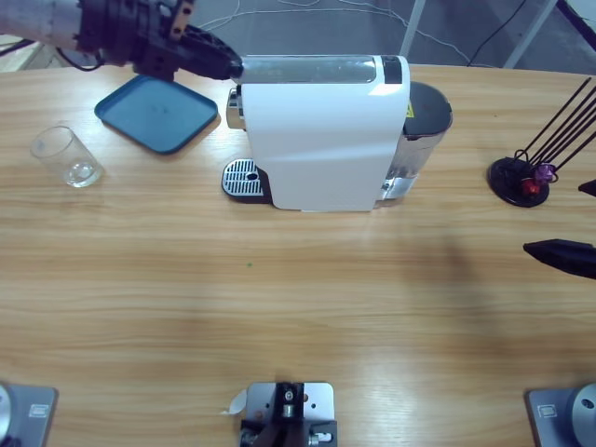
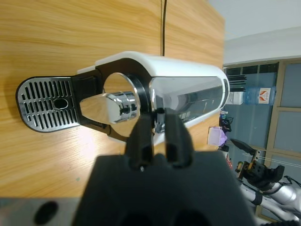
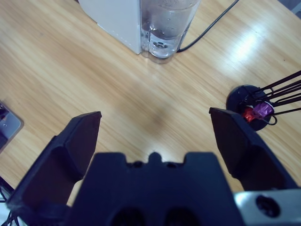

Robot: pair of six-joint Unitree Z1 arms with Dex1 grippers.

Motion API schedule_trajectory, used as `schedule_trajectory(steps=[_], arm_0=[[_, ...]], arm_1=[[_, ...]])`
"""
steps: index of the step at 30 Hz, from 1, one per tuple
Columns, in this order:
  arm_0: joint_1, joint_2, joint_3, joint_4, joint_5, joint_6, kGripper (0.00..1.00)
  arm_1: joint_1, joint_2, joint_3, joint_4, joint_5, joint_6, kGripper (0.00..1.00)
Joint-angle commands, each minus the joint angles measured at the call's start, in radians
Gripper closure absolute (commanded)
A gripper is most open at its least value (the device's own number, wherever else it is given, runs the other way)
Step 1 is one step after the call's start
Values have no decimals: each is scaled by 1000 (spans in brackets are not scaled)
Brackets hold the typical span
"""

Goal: Pour coffee

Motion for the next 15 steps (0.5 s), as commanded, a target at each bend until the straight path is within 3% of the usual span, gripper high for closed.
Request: schedule_trajectory(steps=[1, 15], arm_0=[[9, -32, 31, 4, -8, 5, 1000], [-17, -59, -60, -10, -40, 1, 1000]], arm_1=[[10, -29, 33, -13, -17, 11, 13], [10, -28, 36, -17, -21, 11, 18]])
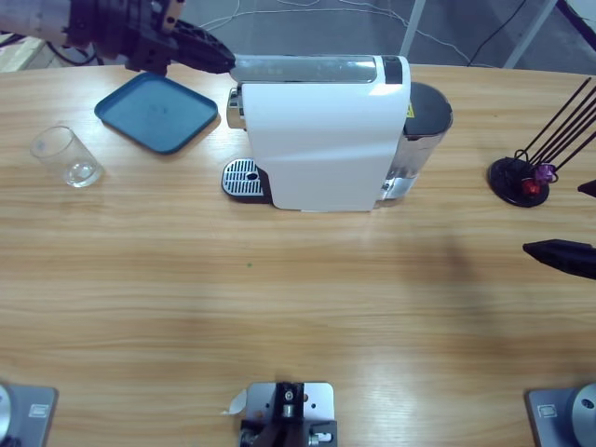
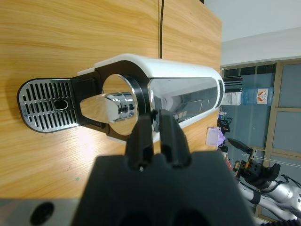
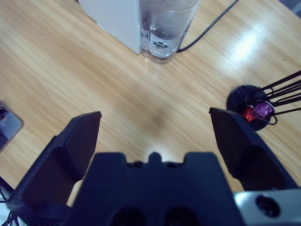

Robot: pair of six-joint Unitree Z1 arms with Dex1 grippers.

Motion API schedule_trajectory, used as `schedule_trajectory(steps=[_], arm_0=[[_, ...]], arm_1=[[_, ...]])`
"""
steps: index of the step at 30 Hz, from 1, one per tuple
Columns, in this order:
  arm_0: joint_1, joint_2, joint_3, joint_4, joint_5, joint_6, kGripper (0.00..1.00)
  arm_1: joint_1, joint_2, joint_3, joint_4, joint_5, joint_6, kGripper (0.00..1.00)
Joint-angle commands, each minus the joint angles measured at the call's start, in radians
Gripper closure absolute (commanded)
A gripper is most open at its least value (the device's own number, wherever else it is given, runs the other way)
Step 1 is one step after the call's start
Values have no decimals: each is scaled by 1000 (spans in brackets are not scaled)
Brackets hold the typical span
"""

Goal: Pour coffee

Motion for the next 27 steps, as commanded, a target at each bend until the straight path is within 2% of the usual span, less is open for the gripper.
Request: schedule_trajectory(steps=[1, 9, 13, 15, 16, 18, 20, 22, 24, 27], arm_0=[[-23, -45, -68, -10, -35, 3, 1000], [-75, -24, -189, -10, -35, 17, 1000], [-132, 29, -276, -9, -35, 198, 1000], [-165, 23, -276, -3, -21, 428, 408], [-190, 7, -266, 6, 19, 593, 226], [-246, -47, -203, 18, 168, 909, 164], [-258, -131, -102, 52, 206, 1063, 97], [-258, -226, 8, 105, 218, 1127, 40], [-258, -342, 148, 134, 221, 1162, 35], [-255, -468, 320, 152, 221, 1163, 32]], arm_1=[[10, -28, 35, -13, -22, 10, 18], [10, -26, 35, -13, -23, 12, 18], [10, -24, 36, -17, -24, 12, 18], [10, -31, 43, -27, -46, 22, 18], [10, -28, 47, -36, -71, 22, 18], [-7, 7, 68, -80, -117, 23, 23], [-82, 64, 75, -101, -135, 51, 23], [-187, 102, 84, -163, -129, 127, 23], [-254, 153, 115, -256, -135, 171, 23], [-294, 237, 176, -389, -160, 186, 25]])
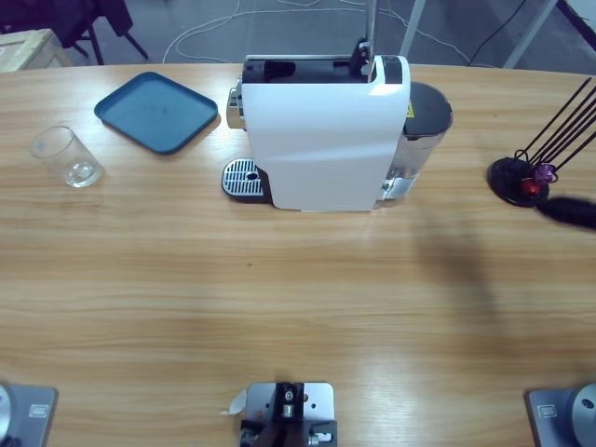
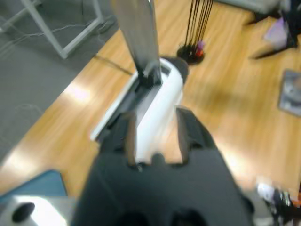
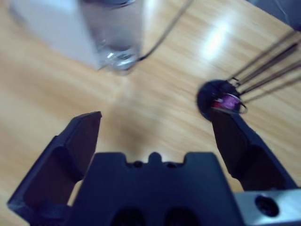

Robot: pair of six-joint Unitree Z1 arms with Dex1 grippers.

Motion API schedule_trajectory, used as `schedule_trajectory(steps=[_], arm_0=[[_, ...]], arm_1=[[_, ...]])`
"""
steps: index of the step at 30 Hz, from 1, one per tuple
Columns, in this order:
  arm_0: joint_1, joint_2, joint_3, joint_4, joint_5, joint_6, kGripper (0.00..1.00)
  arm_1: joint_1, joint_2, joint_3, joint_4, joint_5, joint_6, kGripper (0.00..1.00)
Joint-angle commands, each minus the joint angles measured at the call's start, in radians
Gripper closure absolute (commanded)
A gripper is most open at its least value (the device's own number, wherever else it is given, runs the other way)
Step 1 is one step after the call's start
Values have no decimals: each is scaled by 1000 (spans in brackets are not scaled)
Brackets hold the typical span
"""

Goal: Pour coffee

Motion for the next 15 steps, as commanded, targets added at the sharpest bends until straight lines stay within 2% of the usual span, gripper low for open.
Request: schedule_trajectory(steps=[1, 5, 8, 14, 15], arm_0=[[-8, -341, 414, 80, 27, 77, 32], [-1, -437, 530, 78, 17, 10, 33], [0, -470, 571, 79, 20, -21, 34], [7, -531, 637, 78, 33, -81, 32], [7, -538, 646, 78, 34, -87, 32]], arm_1=[[-167, 209, 157, -298, -51, 89, 42], [-235, 265, 234, -423, -50, 97, 68], [-276, 308, 285, -521, -41, 97, 156], [-369, 365, 319, -631, -27, 94, 162], [-387, 381, 319, -643, -18, 90, 195]])
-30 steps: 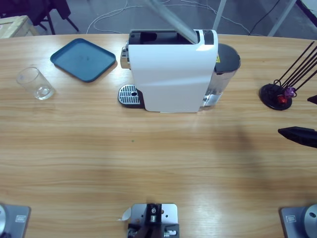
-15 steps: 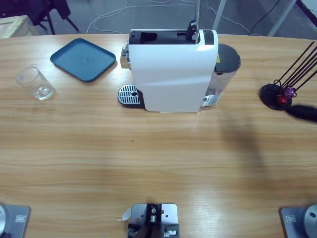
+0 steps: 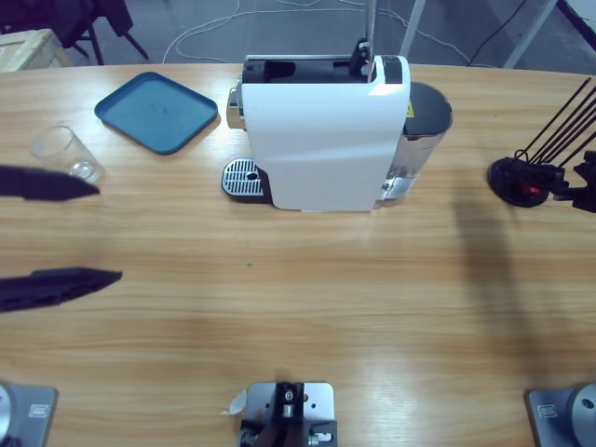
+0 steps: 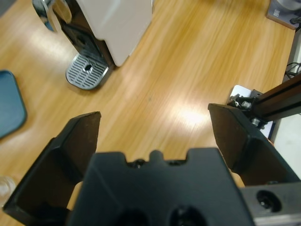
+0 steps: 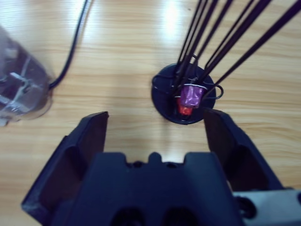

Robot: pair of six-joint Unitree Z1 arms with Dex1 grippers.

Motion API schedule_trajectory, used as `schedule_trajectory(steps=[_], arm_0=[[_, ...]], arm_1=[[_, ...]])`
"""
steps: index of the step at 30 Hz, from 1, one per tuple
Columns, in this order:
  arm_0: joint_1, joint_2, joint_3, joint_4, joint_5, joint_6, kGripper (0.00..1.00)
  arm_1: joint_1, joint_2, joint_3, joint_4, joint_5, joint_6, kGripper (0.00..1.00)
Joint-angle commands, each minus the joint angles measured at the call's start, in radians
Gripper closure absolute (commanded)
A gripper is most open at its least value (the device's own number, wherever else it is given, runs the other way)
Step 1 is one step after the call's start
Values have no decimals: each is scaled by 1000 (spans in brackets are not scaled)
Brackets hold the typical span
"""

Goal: Pour coffee

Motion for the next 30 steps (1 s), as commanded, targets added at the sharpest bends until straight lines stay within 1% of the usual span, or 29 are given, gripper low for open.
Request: schedule_trajectory(steps=[1, 3, 10, 12, 17, 18, 19, 24, 25, 27, 30], arm_0=[[9, -89, 104, 12, 22, -62, 32], [9, -103, 116, 12, 24, -67, 32], [9, -122, 133, 11, 51, -89, 33], [9, -122, 133, 11, 56, -93, 32], [9, -135, 133, 2, 71, -135, 32], [9, -134, 134, 2, 74, -136, 32], [9, -134, 135, 2, 76, -138, 32], [9, -134, 136, -1, 80, -142, 33], [9, -135, 135, -2, 79, -144, 32], [9, -138, 136, -4, 79, -146, 32], [9, -139, 136, -4, 80, -146, 32]], arm_1=[[-117, 113, 57, -127, 22, -1, 239], [-120, 148, 63, -159, 23, -7, 276], [-129, 225, 102, -254, 22, -8, 281], [-137, 247, 104, -275, 22, -8, 317], [-165, 269, 125, -332, 20, -12, 319], [-169, 269, 127, -338, 19, -13, 346], [-169, 268, 133, -352, 19, -16, 394], [-178, 272, 139, -374, 19, -23, 413], [-179, 273, 141, -383, 19, -28, 468], [-182, 276, 142, -387, 19, -38, 526], [-183, 288, 141, -390, 19, -39, 529]])
